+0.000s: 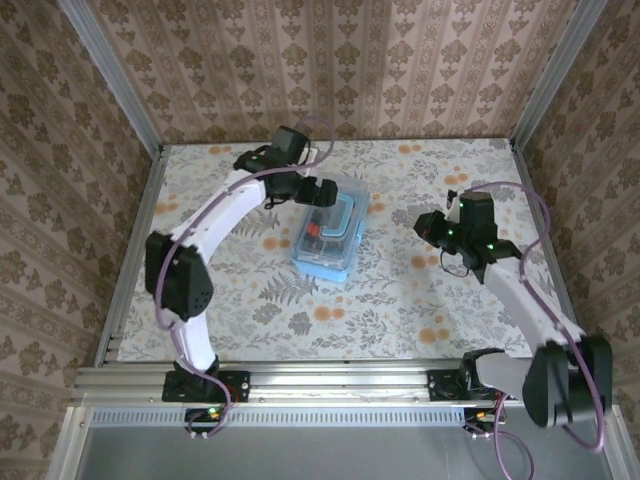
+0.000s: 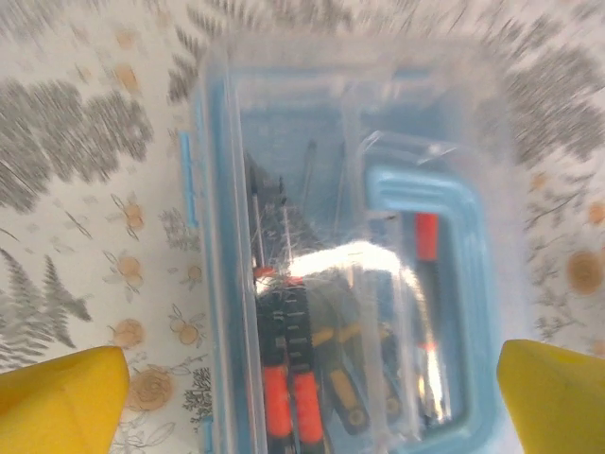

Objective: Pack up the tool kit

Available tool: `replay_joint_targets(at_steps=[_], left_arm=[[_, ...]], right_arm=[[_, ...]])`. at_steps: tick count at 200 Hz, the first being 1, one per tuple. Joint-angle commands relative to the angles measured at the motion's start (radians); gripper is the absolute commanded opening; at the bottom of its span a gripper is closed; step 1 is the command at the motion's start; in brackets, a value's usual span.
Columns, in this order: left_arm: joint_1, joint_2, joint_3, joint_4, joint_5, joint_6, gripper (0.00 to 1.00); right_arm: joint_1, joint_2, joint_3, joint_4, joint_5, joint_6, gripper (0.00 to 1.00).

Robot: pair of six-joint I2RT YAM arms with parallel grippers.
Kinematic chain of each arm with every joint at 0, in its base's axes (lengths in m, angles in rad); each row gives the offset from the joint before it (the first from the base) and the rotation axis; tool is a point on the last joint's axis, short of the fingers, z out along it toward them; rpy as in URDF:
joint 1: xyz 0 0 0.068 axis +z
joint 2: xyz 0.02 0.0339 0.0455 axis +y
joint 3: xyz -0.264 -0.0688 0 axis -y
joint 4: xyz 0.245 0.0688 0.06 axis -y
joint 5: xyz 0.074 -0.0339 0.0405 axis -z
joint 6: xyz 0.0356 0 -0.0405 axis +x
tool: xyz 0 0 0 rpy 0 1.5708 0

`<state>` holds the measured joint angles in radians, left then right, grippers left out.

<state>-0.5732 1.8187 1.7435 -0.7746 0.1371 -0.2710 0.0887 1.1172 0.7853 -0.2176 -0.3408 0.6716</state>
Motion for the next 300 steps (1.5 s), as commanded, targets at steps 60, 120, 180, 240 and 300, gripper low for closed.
replay_joint_targets(at_steps=[60,120,180,240,300], left_arm=[[-0.141,-0.776,-0.762,0.318,-0.746,-0.084,1.0],[-0.045,-1.04,-1.533,1.366,-0.867,0.409,1.0],[0.23,-0.684,-1.537,1.628,-0.635,0.393,1.0],[0.413,-0.504,-1.433,1.585,-0.383,0.345,1.0],[0.485,-0.401,-1.28,1.422,-0.257,0.358,1.0]], right_arm=[[0.139,-0.36,-0.121,0.082,0.348,-0.391,1.0],[0.119,-0.294,-0.459,0.601,0.494,-0.741,1.0],[0.01,0.002,-0.534,0.934,0.446,-0.736,1.0],[-0.05,0.266,-0.499,1.178,0.462,-0.644,1.0],[-0.056,0.414,-0.383,1.082,0.474,-0.634,1.0]])
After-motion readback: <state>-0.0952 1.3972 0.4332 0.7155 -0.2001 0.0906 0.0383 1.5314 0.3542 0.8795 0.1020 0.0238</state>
